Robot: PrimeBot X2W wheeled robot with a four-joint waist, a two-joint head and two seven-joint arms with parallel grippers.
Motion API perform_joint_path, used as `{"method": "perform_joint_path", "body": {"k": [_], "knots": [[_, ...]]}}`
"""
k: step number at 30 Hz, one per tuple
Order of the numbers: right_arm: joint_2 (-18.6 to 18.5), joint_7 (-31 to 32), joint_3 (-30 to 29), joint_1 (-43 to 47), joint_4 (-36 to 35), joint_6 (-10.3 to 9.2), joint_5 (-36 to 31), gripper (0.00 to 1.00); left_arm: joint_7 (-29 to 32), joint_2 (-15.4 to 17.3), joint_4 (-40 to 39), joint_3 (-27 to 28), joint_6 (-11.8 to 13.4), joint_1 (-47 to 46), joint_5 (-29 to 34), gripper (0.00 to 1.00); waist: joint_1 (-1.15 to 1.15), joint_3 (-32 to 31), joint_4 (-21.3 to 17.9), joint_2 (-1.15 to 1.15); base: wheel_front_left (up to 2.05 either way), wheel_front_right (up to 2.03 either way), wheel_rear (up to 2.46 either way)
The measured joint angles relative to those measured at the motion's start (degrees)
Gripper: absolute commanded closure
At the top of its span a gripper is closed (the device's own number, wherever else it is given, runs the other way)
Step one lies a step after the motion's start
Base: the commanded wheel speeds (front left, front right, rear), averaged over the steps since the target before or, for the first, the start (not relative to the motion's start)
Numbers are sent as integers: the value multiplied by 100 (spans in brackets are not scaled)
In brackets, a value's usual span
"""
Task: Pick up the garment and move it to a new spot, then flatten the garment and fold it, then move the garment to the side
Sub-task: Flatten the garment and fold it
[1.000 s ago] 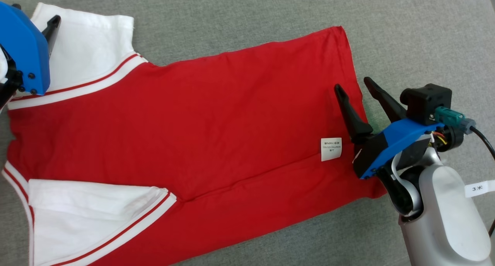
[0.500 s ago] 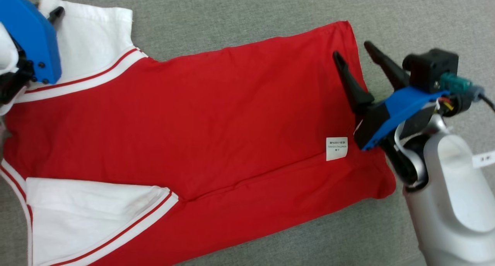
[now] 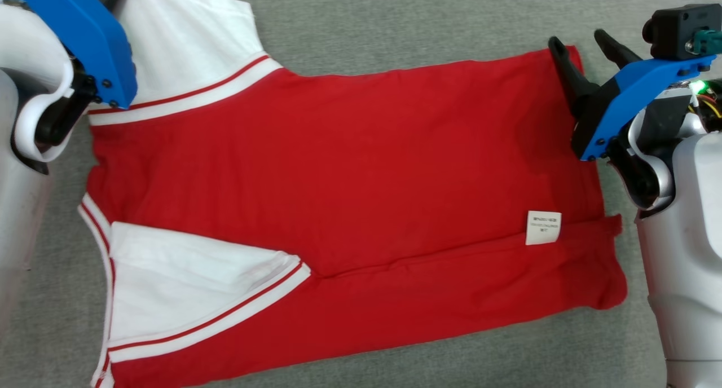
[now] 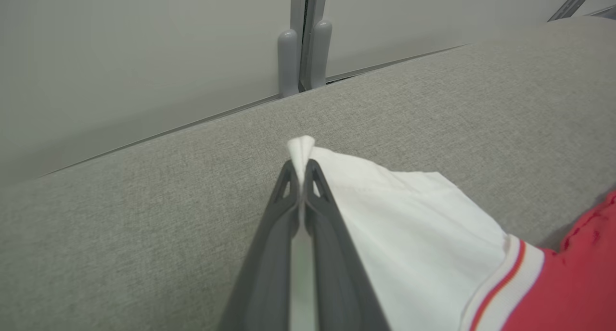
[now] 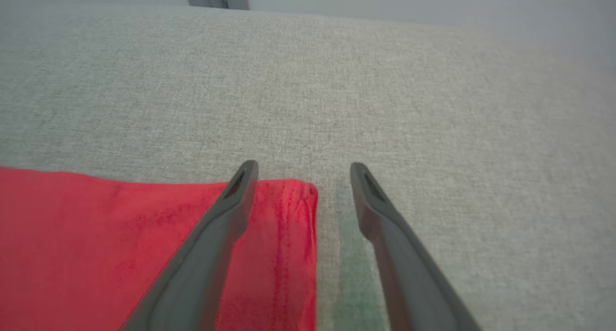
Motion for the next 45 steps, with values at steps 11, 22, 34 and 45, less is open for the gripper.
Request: {"method": "perform_joint_path", "body": {"k": [11, 22, 34, 45], "knots": [[-16, 283, -411, -93, 675, 0, 320, 100, -481, -134, -326, -215, -56, 88, -179, 100, 0, -143, 368, 0, 0, 0, 0], [-64, -714, -357, 171, 827, 0, 269, 100, -1228, -162, -833, -338, -60, 828, -408, 100, -1, -809, 625, 0, 0, 0, 0], [30, -1440, -883, 2305, -65, 0, 215, 100, -2234, -2, -1968, -365, 302, 3528, -926, 100, -3, -1958, 882, 0, 0, 0, 0], [401, -1650, -1117, 3377, -694, 0, 1, 63, -3126, -267, -1517, -438, 398, 4774, -1093, 68, -2, -2286, 924, 0, 0, 0, 0]]}}
